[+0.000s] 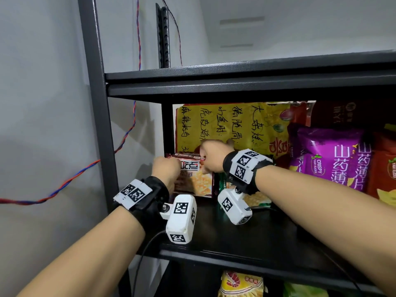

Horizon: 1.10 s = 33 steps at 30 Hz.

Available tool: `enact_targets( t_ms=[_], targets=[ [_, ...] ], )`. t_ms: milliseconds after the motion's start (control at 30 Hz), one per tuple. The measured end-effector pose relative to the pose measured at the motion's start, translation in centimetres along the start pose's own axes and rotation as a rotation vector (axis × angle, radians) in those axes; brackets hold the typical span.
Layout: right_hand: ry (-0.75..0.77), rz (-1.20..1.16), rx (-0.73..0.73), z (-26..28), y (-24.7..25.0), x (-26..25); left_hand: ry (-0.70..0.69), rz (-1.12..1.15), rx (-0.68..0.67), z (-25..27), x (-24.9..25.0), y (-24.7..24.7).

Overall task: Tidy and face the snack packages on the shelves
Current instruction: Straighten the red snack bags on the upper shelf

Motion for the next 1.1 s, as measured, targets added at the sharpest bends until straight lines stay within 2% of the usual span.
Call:
enact_targets(
  t_ms=[67, 200, 333, 467, 600, 667, 733, 900, 967, 1033, 1100],
  targets=[
    [0.027, -0.223, 0.093, 1.2, 1.4, 0.0, -0.101, 0.012, 0.027, 0.8, 0.4, 0.8],
    [0.077, -0.530, 0.359, 4.0, 4.6, 0.7, -0.291, 0.119, -0.093, 3.4, 1.7, 2.1],
    [0.095, -0.768, 0.509, 6.4, 5.3, 1.5, -0.419, -0.061, -0.188, 5.8, 2.1, 2.1],
    [0.069, -1.045, 0.554, 8.3, 4.0, 2.5, -0.456, 0.000, -0.184, 7.7, 1.6, 1.3],
    [-0.012, -1.389, 0.414, 9.5, 1.8, 3.7, -0.547, 0.035, -0.093, 8.6, 1.5, 0.8],
    [-0.045, -1.377, 0.420, 9.9, 1.3, 3.7, -0.559, 0.035, -0.057, 9.1, 1.5, 0.5],
    [-0.034, -1.268, 0.477, 10.3, 1.4, 3.4, -0.546, 0.032, -0.021, 9.6, 1.6, 0.2],
    [0.044, -0.822, 0.683, 11.5, 2.8, 3.5, -0.481, 0.132, 0.030, 11.3, 1.6, -0.3],
    [0.015, -0.697, 0.723, 11.9, 3.4, 3.7, -0.429, 0.205, -0.044, 11.8, 1.5, -0.6],
    [-0.017, -0.672, 0.759, 12.2, 3.6, 4.1, -0.398, 0.246, -0.152, 12.4, 1.5, -1.0],
    [-0.054, -0.675, 0.805, 12.6, 3.6, 4.7, -0.404, 0.214, -0.199, 12.8, 1.3, -1.3]
  ],
)
Point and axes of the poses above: each hand's wrist, its own z-axis away from the middle knuckle, its own y-axis out of the back of the hand, x = y × z, the point moved 3 cm from there along -z, towards the middle knuckle, and after that the axes turned 10 degrees about y, right-handed, at the moved point
